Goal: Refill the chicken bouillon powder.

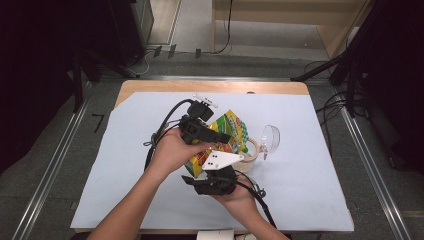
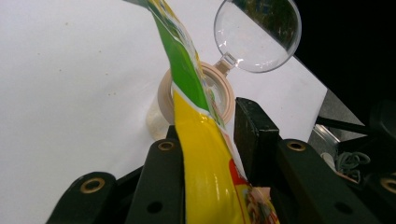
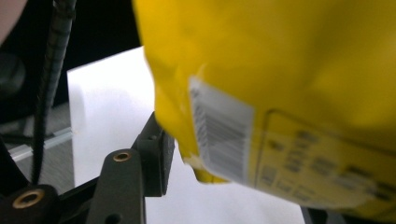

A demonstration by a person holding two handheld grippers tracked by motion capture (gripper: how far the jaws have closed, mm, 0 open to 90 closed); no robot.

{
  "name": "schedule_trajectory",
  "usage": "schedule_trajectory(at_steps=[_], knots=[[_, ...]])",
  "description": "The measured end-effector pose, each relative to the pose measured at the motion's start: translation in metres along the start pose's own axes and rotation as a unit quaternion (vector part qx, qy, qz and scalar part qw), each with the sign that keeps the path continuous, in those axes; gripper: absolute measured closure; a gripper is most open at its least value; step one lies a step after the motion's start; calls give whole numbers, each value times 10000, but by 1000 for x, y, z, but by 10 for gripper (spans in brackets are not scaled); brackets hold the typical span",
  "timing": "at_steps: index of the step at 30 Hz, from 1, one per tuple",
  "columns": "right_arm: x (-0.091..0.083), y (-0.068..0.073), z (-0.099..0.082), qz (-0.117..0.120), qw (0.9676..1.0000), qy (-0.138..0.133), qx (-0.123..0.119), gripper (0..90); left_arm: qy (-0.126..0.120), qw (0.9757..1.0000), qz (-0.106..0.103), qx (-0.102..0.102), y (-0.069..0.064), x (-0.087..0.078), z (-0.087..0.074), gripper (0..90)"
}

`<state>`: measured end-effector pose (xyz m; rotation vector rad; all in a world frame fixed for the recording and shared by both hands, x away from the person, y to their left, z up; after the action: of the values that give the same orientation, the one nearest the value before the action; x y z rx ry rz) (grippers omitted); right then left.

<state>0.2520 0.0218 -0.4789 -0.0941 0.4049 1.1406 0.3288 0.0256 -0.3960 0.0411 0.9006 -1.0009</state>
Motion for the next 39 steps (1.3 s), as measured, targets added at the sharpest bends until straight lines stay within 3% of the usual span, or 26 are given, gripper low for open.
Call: schedule_trajectory(at_steps=[3,7,9,11,14,22,30,31,35,39], knots=[[1,1,1,-138,9997,38,-185,580,-4,10000,1,-19,-1,-1,0,727],[1,0,2,-123,9999,-29,-9,589,-45,10000,-71,-21,-2,0,1,648],[0,-1,3,-94,9999,-66,110,592,-116,9999,1,49,-2,0,2,614],[0,-2,4,-75,9996,-111,230,593,-208,9998,-24,72,-3,-1,3,608],[-1,-2,5,-90,9996,-114,225,593,-247,9996,-59,98,-3,-1,2,608],[0,-2,3,-85,9996,-48,268,597,1,9999,-34,111,-2,1,-1,628],[-1,-2,6,-25,9992,-136,370,603,-23,9995,-230,200,-6,-1,-2,527],[-1,-2,5,-30,9993,-127,352,602,-2,9996,-238,146,-5,-1,-2,544],[-1,0,5,-24,9995,-97,290,601,355,9985,-148,-386,1,1,0,661],[0,-1,8,14,9994,-62,328,589,488,9980,-138,-384,4,4,7,699]])
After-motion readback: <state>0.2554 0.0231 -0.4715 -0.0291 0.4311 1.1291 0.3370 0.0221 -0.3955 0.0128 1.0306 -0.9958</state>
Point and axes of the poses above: each handheld gripper's, and its own axes: x roughly forward along the jaws, z roughly out of its top, y roughly to its left, the point moved 7 cm from there along x, roughly forward along the jaws, and after that the axes turned 5 degrees about -y, right-handed, at the moved point
